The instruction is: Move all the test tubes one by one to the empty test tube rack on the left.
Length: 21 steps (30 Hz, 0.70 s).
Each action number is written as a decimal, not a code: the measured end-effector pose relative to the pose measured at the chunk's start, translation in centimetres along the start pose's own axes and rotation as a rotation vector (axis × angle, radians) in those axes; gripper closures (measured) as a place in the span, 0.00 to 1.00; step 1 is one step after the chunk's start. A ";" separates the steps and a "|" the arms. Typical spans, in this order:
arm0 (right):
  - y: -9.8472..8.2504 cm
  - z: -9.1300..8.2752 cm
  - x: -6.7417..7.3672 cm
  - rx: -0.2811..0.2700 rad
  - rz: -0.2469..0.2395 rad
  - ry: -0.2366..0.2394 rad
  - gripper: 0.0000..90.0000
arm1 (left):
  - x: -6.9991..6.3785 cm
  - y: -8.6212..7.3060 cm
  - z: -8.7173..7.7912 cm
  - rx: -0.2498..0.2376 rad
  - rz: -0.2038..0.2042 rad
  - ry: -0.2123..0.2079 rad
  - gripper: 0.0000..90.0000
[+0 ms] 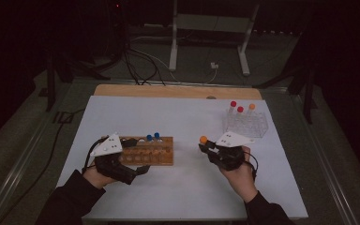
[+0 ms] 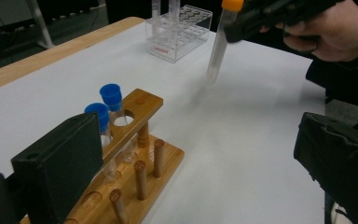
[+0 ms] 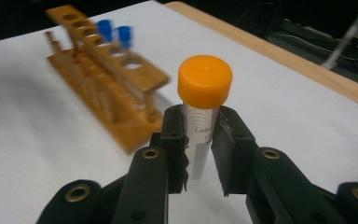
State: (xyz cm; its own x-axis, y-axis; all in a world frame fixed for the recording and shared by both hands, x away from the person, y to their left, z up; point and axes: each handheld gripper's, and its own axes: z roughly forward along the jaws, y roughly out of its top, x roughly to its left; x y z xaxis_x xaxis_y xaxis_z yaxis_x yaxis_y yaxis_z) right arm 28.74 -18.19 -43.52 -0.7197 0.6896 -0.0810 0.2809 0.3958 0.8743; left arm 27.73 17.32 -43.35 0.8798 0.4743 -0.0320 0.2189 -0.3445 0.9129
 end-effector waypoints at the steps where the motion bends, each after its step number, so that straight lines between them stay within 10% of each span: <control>1: 0.0 0.2 0.4 0.001 -0.005 0.015 0.83 | 0.0 0.0 0.0 -0.001 -0.001 -0.003 0.02; 21: 0.4 3.3 6.6 0.035 -0.089 0.207 0.83 | -1.8 0.7 0.7 -0.022 0.032 -0.052 0.18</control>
State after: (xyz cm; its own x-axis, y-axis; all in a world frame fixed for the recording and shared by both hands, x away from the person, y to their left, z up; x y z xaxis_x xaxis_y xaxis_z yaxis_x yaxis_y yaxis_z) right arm 26.18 -11.51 -45.28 -0.8565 0.5133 -0.0537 0.2297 0.4723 0.8510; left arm 26.61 15.65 -42.99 0.9070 0.4205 -0.0231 0.1815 -0.3410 0.9224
